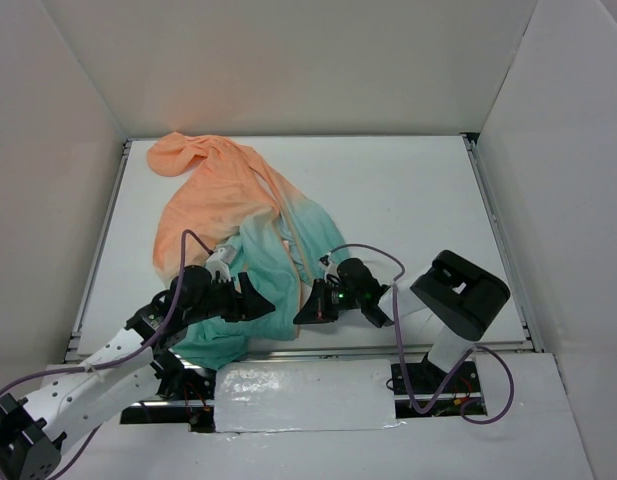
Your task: Zip up the jacket
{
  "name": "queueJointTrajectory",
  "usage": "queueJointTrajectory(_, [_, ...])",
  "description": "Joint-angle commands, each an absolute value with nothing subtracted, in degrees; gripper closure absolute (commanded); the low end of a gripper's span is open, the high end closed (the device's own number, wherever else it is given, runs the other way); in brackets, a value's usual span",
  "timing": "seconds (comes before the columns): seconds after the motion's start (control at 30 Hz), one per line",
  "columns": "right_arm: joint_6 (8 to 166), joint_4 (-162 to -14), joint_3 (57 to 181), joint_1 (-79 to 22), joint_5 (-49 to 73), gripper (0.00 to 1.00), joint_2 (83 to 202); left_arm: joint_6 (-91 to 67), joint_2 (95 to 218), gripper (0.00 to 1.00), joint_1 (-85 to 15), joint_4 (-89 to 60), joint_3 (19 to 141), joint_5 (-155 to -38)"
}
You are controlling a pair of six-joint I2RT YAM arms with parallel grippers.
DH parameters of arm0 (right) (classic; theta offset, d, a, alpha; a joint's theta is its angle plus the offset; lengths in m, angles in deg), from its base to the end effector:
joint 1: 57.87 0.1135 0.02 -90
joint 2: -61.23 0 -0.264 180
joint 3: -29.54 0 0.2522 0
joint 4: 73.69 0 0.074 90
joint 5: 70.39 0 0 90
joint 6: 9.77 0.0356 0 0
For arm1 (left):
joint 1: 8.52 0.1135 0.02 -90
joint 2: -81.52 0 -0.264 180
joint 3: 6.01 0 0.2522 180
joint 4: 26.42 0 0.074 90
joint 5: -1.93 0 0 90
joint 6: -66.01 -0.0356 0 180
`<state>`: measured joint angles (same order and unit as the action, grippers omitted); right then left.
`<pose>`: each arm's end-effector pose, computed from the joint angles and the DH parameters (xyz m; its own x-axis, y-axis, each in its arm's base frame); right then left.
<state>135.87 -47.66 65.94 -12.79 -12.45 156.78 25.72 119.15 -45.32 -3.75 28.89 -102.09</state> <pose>0.1717 0.1989 0.1028 -0.9723 0.0158 -0.2333 -0.1974 0.4795 0.8551 0.1237 -0.1033 0.2161 -0.7991 -0.3264 -0.5049 0.2272 0.6136 -0.7562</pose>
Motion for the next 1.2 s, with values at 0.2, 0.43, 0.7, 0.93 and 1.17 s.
queueJointTrajectory(0.2, [143.94, -34.46, 65.89, -12.52, -14.32, 1.00, 153.79, 30.23, 123.26, 0.39, -49.99, -12.13, 27.00, -103.46])
queueJointTrajectory(0.43, [147.29, -31.20, 66.33, -12.52, -13.79, 1.00, 153.17, 32.69, 127.84, 0.45, -58.08, -11.78, 27.26, -96.08])
queueJointTrajectory(0.7, [148.17, -25.49, 64.22, -12.52, -16.43, 1.00, 154.31, 33.31, 129.16, 0.45, -59.41, -14.41, 25.33, -93.26])
queueJointTrajectory(0.93, [147.29, -23.56, 64.05, -12.60, -19.33, 1.00, 156.42, 31.38, 127.84, 0.43, -59.41, -12.83, 26.12, -91.23])
queueJointTrajectory(1.17, [146.85, -23.02, 64.05, -12.43, -19.33, 1.00, 156.86, 31.55, 127.93, 0.42, -59.32, -16.77, 24.36, -91.41])
